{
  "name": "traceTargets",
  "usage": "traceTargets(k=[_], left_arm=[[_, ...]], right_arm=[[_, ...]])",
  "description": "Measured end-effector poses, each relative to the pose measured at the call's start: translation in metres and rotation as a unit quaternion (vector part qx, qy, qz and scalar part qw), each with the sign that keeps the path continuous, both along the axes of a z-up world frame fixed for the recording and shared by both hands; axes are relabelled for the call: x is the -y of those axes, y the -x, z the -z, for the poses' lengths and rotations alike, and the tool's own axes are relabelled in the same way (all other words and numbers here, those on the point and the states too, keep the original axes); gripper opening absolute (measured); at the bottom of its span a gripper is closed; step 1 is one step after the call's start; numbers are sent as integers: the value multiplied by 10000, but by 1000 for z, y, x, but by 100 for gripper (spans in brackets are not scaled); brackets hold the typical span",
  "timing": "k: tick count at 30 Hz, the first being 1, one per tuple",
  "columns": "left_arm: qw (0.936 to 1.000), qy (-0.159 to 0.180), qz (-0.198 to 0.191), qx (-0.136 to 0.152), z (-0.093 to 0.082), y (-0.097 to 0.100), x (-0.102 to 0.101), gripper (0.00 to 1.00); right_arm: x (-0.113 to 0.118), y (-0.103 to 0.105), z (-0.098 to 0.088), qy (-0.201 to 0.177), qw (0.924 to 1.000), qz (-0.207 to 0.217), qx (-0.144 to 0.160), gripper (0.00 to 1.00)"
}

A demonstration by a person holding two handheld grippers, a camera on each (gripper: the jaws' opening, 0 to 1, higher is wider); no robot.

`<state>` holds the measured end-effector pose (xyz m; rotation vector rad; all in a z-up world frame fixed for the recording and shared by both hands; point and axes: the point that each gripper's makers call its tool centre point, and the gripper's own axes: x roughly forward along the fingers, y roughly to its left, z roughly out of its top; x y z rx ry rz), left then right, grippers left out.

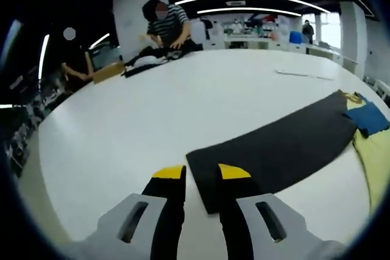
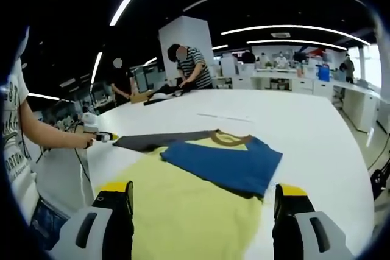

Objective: Fold the garment on the visible template until the final outline fits inside the template.

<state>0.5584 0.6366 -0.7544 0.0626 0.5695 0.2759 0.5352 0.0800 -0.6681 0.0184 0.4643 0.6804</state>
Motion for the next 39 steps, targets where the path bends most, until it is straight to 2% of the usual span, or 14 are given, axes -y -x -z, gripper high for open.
traceTargets(k=[3,6,8,13,17,20,22,26,28,33,36,37,39], left_arm=[[9997,219,-72,-24,6,1,1,17],[9998,141,-124,-41,7,2,-1,16],[9994,302,-151,-47,10,2,2,15],[9988,425,-222,-41,14,3,4,14],[9989,395,-259,-4,13,2,3,13],[9973,601,-409,75,14,3,3,12],[9937,855,-694,186,14,4,1,12],[9956,745,-558,59,14,2,2,12],[9929,939,-727,73,14,3,2,12],[9933,880,-754,-7,15,2,2,11],[9911,1039,-831,72,14,1,3,6],[9884,1191,-937,104,15,2,5,5],[9883,1190,-947,107,15,1,4,4]], right_arm=[[1,0,-2,-23,10000,1,29,96],[2,0,-2,-20,10000,21,31,96],[3,0,-2,-26,10000,38,23,96],[5,1,-2,-31,10000,73,6,96],[7,1,-2,-48,9999,113,3,96],[8,1,-1,-47,9999,131,-7,96],[8,1,-1,-53,9999,132,-15,96],[6,1,-1,-88,9999,140,-22,96],[6,1,0,-82,9999,137,-25,95],[6,1,0,-80,9999,152,-23,95],[7,1,-1,-87,9998,165,-24,95],[7,1,-1,-88,9998,160,-25,95],[7,0,-1,-98,9998,162,-19,95]])
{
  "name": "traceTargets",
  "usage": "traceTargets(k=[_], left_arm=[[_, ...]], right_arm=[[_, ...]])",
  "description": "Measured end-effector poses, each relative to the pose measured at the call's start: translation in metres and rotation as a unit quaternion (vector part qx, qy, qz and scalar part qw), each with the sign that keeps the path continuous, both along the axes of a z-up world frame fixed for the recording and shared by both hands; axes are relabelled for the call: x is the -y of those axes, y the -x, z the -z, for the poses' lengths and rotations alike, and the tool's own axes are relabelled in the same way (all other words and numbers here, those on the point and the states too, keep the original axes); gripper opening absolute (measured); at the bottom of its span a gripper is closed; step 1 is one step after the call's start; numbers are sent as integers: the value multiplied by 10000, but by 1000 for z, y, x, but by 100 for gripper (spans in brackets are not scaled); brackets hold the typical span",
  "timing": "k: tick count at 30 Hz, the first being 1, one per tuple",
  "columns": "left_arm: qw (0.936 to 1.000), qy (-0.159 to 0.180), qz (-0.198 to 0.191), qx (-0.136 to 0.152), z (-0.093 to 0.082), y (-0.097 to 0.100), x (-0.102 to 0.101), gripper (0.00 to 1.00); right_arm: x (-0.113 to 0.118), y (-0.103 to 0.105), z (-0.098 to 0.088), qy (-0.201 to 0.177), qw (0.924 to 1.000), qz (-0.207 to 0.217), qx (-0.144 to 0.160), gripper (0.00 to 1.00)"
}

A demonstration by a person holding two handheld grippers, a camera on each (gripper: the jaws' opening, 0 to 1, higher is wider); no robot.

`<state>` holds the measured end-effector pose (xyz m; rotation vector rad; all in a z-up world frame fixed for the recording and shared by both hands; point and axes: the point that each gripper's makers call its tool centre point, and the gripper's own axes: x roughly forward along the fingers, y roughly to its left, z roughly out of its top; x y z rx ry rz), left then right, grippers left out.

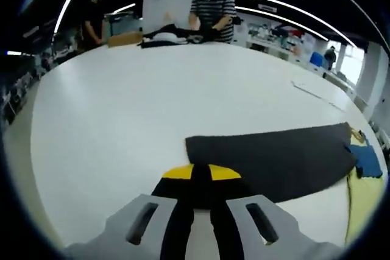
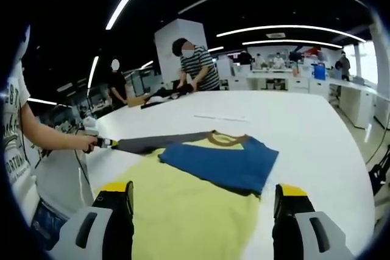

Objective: Fold the garment on the visible template until the final outline fits inside the template.

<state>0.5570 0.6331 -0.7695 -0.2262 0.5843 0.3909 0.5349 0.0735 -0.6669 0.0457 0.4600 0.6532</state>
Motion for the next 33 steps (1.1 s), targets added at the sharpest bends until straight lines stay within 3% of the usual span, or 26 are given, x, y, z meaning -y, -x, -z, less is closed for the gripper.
traceTargets(k=[6,11,16,23,33], left_arm=[[10000,72,-26,-33,0,0,0,2],[9989,378,-223,135,-2,2,-1,1],[9997,180,-82,149,-7,0,-1,1],[9994,141,-137,276,-15,-2,-1,1],[9995,-18,69,300,-27,-6,5,1]], right_arm=[[-1,0,-3,-21,10000,-47,38,96],[-5,2,-6,-33,9998,-146,91,97],[-7,5,-5,-21,9997,-219,78,99],[-9,9,-1,79,9996,-267,30,99],[-12,16,1,87,9992,-388,-13,99]])
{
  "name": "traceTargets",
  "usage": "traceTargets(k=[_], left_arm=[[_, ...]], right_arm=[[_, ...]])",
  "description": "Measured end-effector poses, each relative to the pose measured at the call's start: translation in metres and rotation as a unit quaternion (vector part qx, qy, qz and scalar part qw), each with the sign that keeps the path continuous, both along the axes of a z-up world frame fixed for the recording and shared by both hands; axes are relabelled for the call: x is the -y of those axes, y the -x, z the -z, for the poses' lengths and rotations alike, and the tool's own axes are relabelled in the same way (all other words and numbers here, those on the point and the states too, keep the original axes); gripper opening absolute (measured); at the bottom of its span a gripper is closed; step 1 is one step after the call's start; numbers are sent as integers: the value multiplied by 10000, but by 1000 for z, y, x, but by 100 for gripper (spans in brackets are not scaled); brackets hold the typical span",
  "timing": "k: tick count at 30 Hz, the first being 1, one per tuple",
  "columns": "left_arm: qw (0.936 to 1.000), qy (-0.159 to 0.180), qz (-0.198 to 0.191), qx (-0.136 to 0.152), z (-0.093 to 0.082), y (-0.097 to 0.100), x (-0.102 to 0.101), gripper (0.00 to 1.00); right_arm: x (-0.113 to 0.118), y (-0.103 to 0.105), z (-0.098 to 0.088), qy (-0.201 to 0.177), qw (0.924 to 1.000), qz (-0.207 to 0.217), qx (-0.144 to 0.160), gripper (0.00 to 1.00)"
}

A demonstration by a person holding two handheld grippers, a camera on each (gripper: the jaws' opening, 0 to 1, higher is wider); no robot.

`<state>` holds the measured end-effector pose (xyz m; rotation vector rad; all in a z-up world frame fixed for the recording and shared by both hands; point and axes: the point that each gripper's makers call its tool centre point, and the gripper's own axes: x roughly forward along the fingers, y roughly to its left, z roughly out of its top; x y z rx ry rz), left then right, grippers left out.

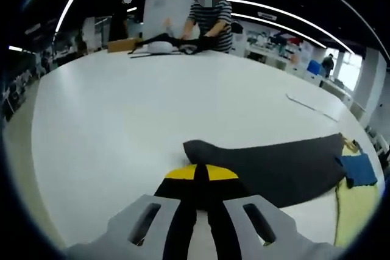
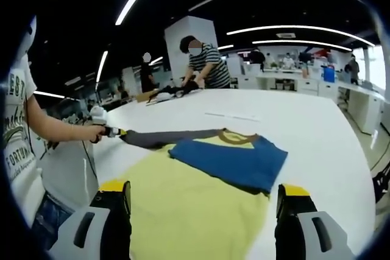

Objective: Fold the garment on the visible template until the final outline fits inside the template.

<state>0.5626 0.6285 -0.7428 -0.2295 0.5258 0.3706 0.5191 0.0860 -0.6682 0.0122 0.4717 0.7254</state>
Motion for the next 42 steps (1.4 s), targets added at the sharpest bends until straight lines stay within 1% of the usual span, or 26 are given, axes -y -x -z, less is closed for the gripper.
traceTargets(k=[6,10,14,21,25,32,35,42], left_arm=[[9997,128,74,188,-11,-7,10,1],[9993,124,172,292,-17,-13,18,1],[9990,36,319,312,-21,-18,24,1],[9981,90,460,403,-29,-25,34,1],[9969,189,597,481,-32,-30,42,1],[9952,265,748,573,-40,-38,57,1],[9939,434,775,653,-42,-42,64,1],[9920,418,985,676,-47,-51,83,1]], right_arm=[[0,0,-1,-33,10000,5,3,99],[-3,1,0,-30,10000,-36,2,99],[-5,2,0,-25,10000,-78,-17,99],[-9,6,3,-6,9999,-126,-51,99],[-10,7,3,-13,9999,-155,-69,99],[-13,10,1,-31,9998,-192,-54,99],[-14,10,1,-9,9998,-196,-48,99],[-14,13,1,13,9997,-221,-49,99]])
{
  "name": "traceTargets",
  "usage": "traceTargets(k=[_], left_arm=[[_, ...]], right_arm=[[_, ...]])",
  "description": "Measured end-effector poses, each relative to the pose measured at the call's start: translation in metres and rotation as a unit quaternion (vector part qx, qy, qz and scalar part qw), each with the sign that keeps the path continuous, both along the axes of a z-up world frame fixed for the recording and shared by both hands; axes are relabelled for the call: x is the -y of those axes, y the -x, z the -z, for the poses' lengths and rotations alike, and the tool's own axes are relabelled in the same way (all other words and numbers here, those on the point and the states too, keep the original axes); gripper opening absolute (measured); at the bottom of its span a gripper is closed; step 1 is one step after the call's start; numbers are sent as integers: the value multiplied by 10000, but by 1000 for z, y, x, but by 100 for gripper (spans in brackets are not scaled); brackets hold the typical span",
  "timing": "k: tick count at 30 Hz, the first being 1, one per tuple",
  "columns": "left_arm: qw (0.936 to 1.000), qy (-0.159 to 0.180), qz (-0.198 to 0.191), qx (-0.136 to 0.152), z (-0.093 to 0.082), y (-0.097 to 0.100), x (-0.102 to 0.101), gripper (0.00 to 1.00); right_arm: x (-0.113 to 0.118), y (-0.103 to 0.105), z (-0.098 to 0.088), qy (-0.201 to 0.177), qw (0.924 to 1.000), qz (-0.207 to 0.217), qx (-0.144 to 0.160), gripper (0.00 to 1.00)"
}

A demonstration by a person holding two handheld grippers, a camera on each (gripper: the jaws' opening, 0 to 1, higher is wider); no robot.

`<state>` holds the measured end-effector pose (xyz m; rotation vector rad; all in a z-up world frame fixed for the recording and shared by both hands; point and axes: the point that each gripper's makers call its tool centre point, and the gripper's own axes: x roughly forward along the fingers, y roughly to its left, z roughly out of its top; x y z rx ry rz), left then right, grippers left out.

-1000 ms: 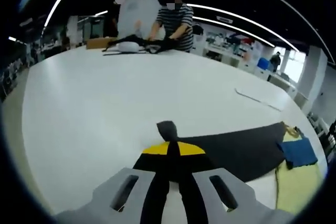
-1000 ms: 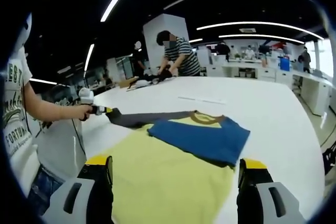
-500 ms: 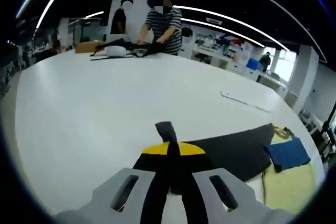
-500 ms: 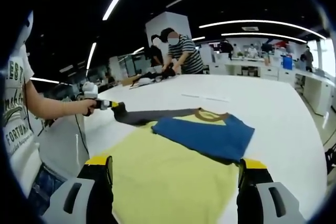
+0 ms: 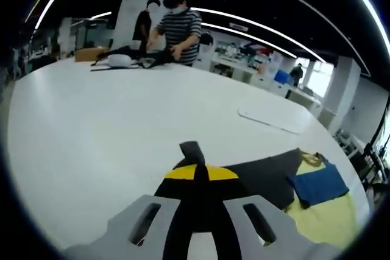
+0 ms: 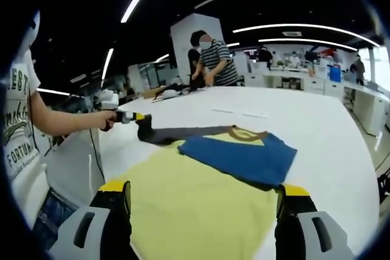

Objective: Fold the garment on the visible template until the final outline fits inside the template.

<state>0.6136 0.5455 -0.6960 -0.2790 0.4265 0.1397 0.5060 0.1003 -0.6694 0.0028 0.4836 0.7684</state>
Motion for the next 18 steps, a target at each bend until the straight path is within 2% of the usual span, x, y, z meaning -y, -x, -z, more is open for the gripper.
traceTargets(k=[18], left_arm=[[9985,-23,551,55,-9,-13,40,1]], right_arm=[[-4,9,4,211,9995,-219,-22,99]])
